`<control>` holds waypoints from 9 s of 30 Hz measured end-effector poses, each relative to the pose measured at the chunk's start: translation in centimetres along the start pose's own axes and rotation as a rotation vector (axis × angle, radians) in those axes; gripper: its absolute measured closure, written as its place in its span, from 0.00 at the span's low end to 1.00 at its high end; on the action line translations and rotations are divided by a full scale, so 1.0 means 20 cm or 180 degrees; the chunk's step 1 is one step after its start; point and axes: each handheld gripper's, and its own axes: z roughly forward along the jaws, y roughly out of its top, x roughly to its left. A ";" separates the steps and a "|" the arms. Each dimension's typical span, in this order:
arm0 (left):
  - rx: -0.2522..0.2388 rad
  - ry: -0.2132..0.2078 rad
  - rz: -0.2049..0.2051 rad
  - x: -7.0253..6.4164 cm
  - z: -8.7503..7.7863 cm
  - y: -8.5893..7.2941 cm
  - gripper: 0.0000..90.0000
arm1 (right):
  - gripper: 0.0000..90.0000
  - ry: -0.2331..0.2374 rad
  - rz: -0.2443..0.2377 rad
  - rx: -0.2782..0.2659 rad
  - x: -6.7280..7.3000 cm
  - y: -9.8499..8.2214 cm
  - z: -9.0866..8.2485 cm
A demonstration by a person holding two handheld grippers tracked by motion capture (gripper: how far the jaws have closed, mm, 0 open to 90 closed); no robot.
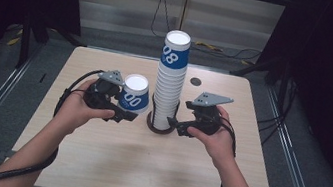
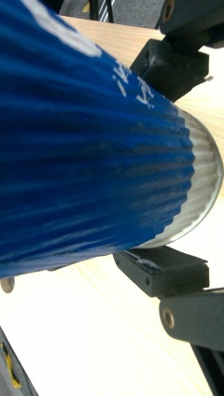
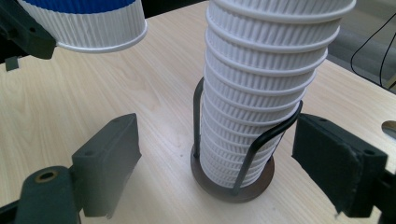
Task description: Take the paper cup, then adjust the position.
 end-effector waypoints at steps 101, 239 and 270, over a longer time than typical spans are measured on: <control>0.1698 -0.0091 0.0879 -0.14 0.31 0.06 0.31 | 0.16 0.0651 -0.0619 0.0465 0.14 -0.04 0.11; 0.0178 -0.0383 0.0394 -0.10 0.39 -0.11 0.17 | 0.32 0.0877 -0.0242 0.0077 0.07 -0.06 0.05; 0.0155 -0.0320 0.0408 -0.10 0.41 -0.15 0.15 | 0.32 0.0975 -0.0201 0.0087 0.07 -0.06 0.10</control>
